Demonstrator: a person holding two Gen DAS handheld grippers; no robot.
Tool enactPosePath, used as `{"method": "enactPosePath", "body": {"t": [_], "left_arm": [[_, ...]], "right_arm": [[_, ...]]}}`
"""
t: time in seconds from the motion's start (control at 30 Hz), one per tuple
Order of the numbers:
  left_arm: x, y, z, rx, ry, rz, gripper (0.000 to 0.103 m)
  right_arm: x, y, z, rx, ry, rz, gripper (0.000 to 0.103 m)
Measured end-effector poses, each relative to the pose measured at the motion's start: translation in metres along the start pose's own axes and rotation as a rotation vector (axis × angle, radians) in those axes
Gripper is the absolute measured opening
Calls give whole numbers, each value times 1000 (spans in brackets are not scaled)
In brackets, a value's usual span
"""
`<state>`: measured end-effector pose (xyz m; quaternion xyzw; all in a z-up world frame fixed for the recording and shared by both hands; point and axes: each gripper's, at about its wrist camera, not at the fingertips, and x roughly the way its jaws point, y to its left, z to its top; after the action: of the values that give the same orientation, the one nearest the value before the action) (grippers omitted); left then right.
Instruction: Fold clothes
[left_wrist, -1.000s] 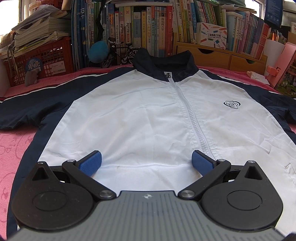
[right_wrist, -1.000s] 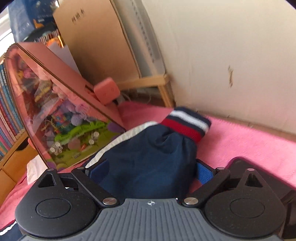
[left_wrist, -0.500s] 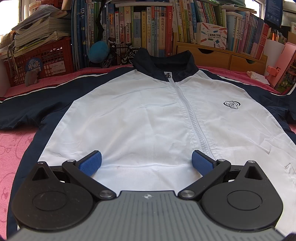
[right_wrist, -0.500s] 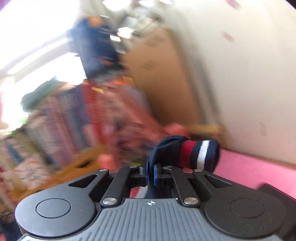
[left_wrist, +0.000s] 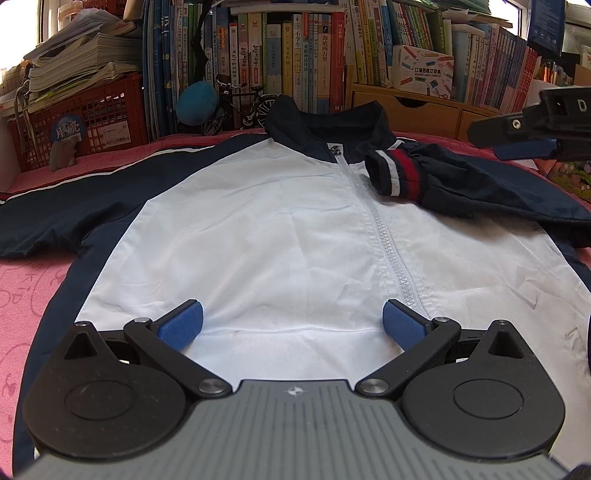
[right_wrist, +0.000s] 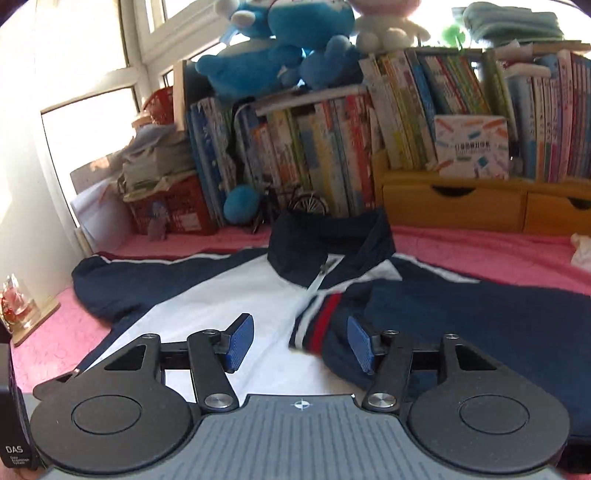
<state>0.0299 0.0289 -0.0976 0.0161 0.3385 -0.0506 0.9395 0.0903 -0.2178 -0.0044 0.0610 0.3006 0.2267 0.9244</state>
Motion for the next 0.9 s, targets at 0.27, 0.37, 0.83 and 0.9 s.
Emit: {"method": "enactPosePath", "body": {"t": [0.27,0.37,0.83,0.9], "left_arm": [[1,-1,-1,-3,-1,1,103],[-4,6,2,-71,-2,-50,103],[77,-34,98,-515,21,-303,103],[99,-50,105,-468,24,-204,103]], "right_arm": [[-73,-23,-20,-14,-27,-218,78],[-105,-37,-27,-72,-36,-427,80],[-99,-39,-115,-2,-28,-522,87],[-87,-27,-119,-26,-23,-517,87]]}}
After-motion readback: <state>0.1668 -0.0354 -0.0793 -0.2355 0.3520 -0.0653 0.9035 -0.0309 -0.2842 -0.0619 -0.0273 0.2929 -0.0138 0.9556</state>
